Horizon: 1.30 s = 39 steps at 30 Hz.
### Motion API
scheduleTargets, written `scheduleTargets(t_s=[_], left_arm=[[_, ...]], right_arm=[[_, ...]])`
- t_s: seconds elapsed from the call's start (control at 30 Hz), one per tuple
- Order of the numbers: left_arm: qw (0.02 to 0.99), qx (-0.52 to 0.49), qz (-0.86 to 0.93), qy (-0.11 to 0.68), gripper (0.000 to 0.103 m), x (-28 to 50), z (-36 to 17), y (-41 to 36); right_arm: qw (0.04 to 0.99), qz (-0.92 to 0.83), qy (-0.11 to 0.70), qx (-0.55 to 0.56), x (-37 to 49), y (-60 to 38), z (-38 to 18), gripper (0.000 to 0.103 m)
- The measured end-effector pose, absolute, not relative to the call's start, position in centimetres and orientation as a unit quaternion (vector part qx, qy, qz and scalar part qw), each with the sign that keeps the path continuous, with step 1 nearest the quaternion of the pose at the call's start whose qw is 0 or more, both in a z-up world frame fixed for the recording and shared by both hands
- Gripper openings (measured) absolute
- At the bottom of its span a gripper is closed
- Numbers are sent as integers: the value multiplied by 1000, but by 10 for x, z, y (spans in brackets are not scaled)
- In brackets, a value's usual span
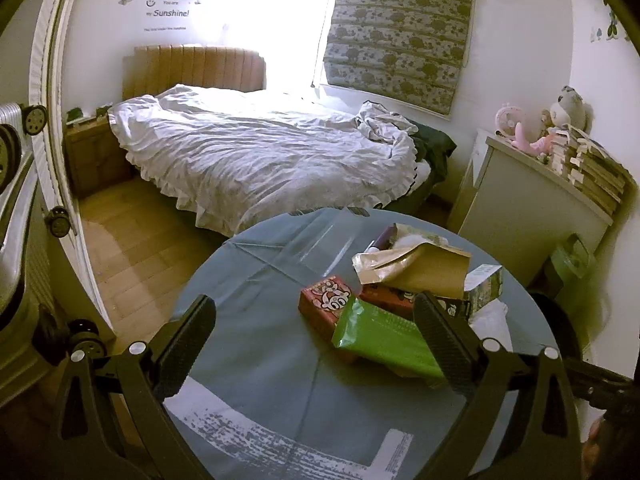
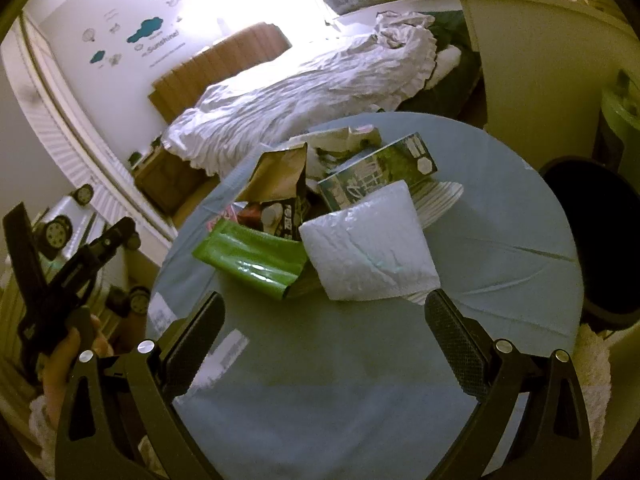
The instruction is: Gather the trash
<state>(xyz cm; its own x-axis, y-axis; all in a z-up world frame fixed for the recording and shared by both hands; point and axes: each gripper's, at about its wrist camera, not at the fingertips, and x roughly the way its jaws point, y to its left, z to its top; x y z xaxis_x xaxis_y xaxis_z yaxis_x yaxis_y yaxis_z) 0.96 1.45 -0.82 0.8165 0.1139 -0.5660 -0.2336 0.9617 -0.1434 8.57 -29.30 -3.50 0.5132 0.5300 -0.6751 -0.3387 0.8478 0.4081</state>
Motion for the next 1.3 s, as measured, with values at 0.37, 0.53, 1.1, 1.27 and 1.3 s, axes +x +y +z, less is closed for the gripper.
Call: scheduleTargets(t_s=[0.37, 0.53, 1.1, 1.27, 1.3], left_arm=[[946, -105, 86, 296, 98, 10, -9, 12], [945, -106, 86, 296, 98, 10, -10, 11], [945, -102, 88, 299, 98, 10, -12, 10], [944, -104, 87, 301, 98, 11, -15, 9], [944, -104, 87, 301, 98, 11, -15, 9]], right_arm=[[859, 255, 431, 102, 86, -292, -34, 99], [858, 255, 434, 102, 86, -292, -36, 99], [856, 252, 440, 102, 88, -291, -42, 99], [855, 251, 441, 102, 88, -291, -44, 99], [855, 251, 441, 102, 88, -291, -44, 99]])
